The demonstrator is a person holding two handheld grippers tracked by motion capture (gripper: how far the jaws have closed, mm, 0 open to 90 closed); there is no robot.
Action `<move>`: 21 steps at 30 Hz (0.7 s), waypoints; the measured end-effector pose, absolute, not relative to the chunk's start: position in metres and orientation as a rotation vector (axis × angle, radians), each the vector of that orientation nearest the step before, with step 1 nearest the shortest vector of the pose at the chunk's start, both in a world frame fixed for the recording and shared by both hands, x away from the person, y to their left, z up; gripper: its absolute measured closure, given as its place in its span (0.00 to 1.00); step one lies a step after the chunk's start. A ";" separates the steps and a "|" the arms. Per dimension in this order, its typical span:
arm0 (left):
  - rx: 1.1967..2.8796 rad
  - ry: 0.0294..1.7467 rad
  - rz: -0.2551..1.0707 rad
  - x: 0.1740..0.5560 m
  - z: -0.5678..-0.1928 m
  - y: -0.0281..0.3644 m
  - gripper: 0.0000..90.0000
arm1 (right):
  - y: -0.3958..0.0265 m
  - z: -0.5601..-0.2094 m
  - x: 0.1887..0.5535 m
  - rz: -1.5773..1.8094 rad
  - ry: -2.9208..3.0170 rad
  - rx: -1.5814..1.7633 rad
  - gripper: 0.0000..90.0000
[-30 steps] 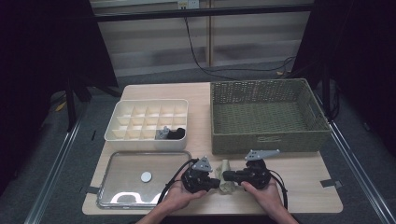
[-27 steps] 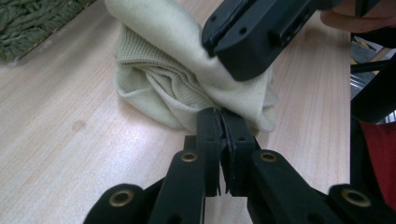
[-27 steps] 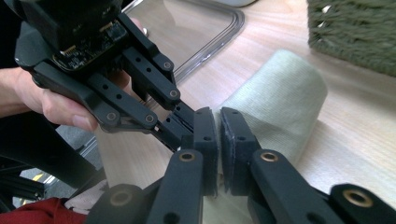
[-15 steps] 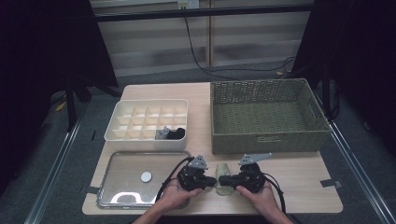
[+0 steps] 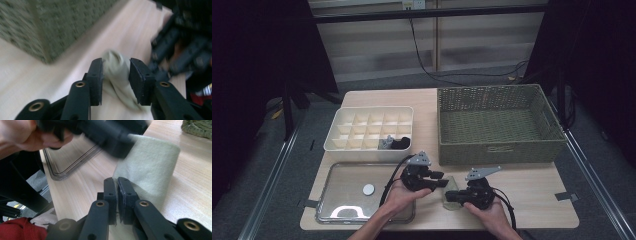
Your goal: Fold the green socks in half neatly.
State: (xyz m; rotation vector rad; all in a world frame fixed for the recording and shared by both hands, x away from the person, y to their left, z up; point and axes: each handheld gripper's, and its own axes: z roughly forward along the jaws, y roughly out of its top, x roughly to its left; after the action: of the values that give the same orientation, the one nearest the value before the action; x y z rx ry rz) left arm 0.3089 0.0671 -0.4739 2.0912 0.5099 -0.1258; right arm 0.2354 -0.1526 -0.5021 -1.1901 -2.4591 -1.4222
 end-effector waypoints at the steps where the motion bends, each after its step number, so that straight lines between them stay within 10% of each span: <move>1: 2.091 0.510 -0.126 0.309 -0.474 0.067 0.68 | -0.153 -0.502 0.235 -1.416 -2.460 -1.184 0.95; 21: 2.219 0.520 -0.178 0.307 -0.494 0.055 0.55 | -0.182 -0.489 0.224 -1.336 -2.564 -1.294 0.83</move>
State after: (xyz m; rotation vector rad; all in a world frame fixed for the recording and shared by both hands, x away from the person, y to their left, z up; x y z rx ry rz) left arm 0.3070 0.0546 -0.4940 2.2191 0.5200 -0.1783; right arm 0.2245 -0.1815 -0.4894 -1.2938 -2.5643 -1.3362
